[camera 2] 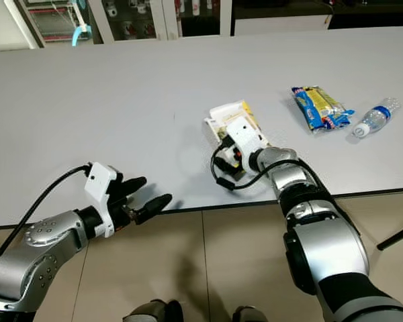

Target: Picking trash to rubbish bin

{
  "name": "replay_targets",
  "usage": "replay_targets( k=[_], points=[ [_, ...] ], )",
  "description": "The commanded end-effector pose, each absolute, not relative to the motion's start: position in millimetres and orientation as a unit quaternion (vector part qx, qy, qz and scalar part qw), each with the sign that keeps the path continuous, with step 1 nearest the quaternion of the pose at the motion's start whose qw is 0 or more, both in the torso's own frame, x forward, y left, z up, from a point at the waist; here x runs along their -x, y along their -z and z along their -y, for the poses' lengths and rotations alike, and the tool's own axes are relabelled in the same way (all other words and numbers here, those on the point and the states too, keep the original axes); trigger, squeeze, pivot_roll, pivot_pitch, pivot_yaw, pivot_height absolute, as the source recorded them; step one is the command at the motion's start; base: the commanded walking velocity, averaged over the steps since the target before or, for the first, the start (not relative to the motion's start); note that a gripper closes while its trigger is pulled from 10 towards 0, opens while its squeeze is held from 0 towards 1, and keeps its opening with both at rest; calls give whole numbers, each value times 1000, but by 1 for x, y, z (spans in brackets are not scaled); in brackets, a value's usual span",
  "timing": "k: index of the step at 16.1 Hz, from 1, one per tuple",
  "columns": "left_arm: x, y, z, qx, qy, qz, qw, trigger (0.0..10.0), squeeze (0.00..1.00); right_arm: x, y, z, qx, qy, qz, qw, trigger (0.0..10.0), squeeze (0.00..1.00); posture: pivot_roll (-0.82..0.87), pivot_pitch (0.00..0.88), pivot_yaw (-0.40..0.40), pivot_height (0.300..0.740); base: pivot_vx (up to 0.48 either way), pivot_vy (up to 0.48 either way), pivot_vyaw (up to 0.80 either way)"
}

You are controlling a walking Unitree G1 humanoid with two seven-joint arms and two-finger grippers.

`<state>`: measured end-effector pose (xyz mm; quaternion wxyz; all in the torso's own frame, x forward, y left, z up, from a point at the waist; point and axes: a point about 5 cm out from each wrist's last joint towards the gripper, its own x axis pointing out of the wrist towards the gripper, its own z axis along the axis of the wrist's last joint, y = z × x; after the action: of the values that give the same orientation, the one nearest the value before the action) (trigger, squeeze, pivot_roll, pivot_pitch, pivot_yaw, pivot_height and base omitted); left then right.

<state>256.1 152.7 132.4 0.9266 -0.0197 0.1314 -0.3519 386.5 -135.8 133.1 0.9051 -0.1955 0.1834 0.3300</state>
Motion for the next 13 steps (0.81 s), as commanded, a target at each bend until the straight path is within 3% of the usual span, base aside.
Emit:
replay_targets(
  k=[1,6,12,13],
  points=[
    [-254,-135,-153,14,356,-132,925,10000,0,-370,-100,138,198,-354,-251,879,10000,0,7,141,59,740,0,0,0],
    [-255,-136,-153,14,349,-126,928,10000,0,-396,-155,136,306,-295,-112,898,10000,0,7,141,59,740,0,0,0],
    [-254,-136,-153,15,351,-127,928,10000,0,-387,-134,134,360,-322,-128,866,10000,0,7,144,59,740,0,0,0],
    [-253,-135,-153,15,352,-128,927,10000,0,-382,-123,135,352,-329,-148,864,1373,0,8,145,60,740,0,0,0]
  ],
)
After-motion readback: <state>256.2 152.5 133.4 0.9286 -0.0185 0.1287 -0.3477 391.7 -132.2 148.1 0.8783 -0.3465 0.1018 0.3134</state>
